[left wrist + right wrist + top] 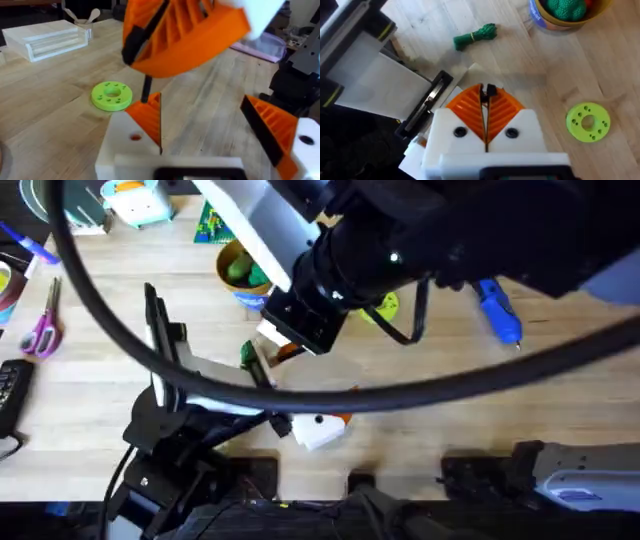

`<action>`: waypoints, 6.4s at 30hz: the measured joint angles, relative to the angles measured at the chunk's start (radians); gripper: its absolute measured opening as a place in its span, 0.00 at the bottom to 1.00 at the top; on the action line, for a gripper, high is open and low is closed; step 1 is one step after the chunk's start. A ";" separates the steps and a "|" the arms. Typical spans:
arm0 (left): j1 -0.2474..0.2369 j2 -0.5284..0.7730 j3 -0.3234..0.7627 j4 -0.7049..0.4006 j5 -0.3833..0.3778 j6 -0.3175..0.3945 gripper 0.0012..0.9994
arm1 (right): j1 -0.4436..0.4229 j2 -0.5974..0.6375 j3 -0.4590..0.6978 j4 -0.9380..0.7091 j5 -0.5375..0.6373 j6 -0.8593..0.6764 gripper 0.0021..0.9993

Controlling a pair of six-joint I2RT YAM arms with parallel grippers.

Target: Pick up the gripper from the table and insert it into the empty holder that is missing its gripper. Then pick up a screw, insert it into the mounting hole, and use the screwdriver to tighten it. Finally, clean up the table by picking up the vegetable and placing it into the bucket.

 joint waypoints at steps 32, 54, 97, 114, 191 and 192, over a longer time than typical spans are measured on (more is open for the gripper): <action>0.000 0.000 0.000 -0.001 0.000 0.052 0.99 | 0.003 0.082 0.000 -0.019 -0.022 0.052 0.00; 0.000 0.000 0.000 -0.001 0.000 0.049 0.99 | -0.011 0.075 0.084 -0.183 -0.009 0.055 0.96; 0.000 0.000 0.000 -0.001 0.000 0.060 0.01 | -1.025 -0.388 -0.233 -0.243 0.044 0.041 0.96; 0.000 0.000 0.000 -0.001 0.000 0.060 0.01 | -1.179 -0.032 -0.494 0.362 0.032 -0.410 0.99; 0.000 0.000 0.000 -0.001 0.000 0.060 0.01 | -1.260 0.074 -0.474 0.486 -0.082 -0.319 0.02; 0.000 0.000 0.000 -0.001 0.000 0.060 0.01 | -1.259 0.041 -0.474 0.486 -0.082 -0.315 0.02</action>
